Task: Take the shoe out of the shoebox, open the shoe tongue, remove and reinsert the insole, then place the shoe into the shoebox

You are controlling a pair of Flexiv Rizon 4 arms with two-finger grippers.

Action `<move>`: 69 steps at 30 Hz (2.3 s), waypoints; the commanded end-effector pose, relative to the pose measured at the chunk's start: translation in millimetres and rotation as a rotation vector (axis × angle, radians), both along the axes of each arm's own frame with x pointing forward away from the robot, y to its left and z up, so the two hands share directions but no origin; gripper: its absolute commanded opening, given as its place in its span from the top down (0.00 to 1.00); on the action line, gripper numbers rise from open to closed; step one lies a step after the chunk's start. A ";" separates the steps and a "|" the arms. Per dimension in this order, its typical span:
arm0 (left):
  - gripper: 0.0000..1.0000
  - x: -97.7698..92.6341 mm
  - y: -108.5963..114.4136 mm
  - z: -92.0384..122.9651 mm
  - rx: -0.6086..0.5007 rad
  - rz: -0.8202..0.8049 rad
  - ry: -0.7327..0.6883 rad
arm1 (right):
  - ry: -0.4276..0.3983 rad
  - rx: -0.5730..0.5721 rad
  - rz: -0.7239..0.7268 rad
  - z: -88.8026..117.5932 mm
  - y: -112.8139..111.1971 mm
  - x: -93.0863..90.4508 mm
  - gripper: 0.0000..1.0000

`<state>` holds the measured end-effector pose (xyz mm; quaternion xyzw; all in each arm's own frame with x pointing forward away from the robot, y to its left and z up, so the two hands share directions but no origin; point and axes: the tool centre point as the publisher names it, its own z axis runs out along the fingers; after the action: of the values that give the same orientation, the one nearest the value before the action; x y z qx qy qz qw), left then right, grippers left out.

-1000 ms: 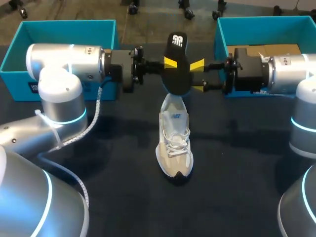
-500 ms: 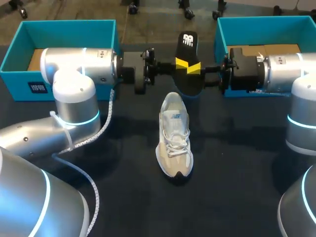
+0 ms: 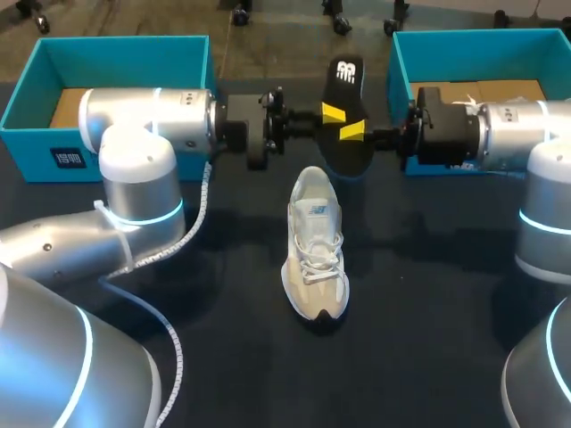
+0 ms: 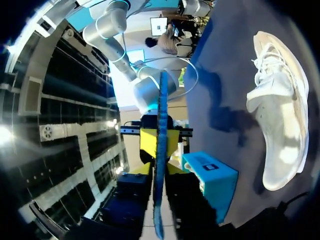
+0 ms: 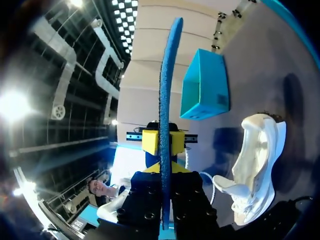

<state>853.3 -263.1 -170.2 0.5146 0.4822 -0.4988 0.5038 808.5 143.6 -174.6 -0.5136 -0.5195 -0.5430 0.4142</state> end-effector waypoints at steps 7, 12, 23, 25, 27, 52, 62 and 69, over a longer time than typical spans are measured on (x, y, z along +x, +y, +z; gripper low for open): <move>0.00 2.5 32.2 14.1 0.104 0.022 0.280 | -0.118 -0.032 -0.046 -6.5 -13.2 5.7 1.00; 0.00 5.2 48.7 7.7 0.172 0.047 0.470 | -0.207 -0.039 -0.039 -8.1 -16.9 9.8 1.00; 0.00 0.5 80.3 -5.3 0.297 0.119 0.793 | -0.368 -0.036 0.029 -10.6 -13.8 17.4 1.00; 0.00 0.0 84.9 -12.4 0.339 0.140 0.881 | -0.400 -0.047 0.048 -8.2 -13.2 18.4 1.00; 0.00 -1.2 89.2 -19.1 0.378 0.160 0.915 | -0.435 -0.048 0.069 -5.3 -11.8 19.5 1.00; 0.00 -1.0 132.5 -108.2 0.586 0.493 1.114 | -0.517 -0.020 0.111 -6.6 -10.1 23.5 1.00; 0.00 -6.0 140.1 -138.7 0.646 0.566 1.174 | -0.824 -0.105 0.126 -33.5 3.2 38.1 1.00; 0.00 -13.4 138.3 -156.3 0.686 0.604 1.202 | -0.912 -0.098 0.144 -47.6 12.2 42.6 1.00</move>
<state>839.9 -118.9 -322.2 0.1282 0.9206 -0.3602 0.0789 844.1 148.7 -215.1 -0.2095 -0.7112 -0.6537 0.1521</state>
